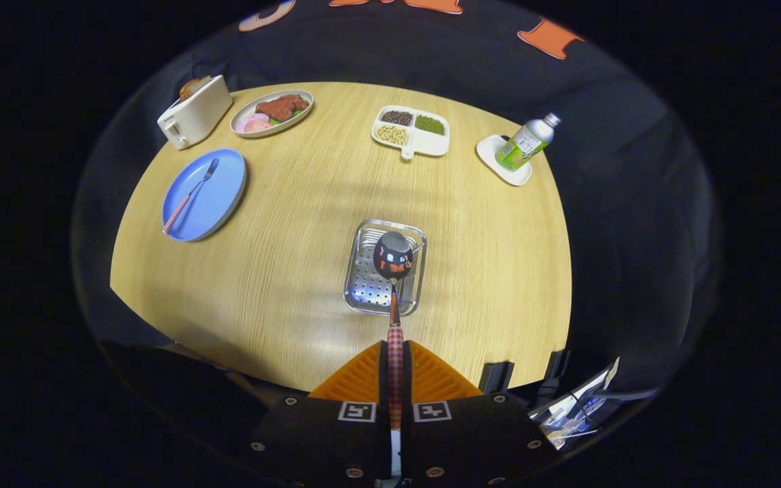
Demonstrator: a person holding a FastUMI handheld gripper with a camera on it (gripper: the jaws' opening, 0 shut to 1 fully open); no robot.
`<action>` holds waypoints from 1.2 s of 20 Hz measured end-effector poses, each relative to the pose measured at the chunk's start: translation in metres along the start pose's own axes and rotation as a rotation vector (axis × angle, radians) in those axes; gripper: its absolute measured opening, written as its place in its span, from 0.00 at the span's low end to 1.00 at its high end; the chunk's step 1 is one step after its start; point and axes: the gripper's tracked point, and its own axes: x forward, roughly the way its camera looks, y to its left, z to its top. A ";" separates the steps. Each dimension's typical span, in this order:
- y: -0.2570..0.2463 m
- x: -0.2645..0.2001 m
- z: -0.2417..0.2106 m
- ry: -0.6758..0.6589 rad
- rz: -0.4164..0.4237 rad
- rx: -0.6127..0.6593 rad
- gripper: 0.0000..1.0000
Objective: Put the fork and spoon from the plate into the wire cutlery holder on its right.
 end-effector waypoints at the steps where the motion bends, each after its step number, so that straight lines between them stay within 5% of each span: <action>1: -0.001 0.002 -0.004 0.036 0.014 -0.002 0.06; 14: 0.005 0.033 0.002 0.291 0.201 0.016 0.08; 24: -0.002 0.040 0.022 0.248 0.160 0.106 0.12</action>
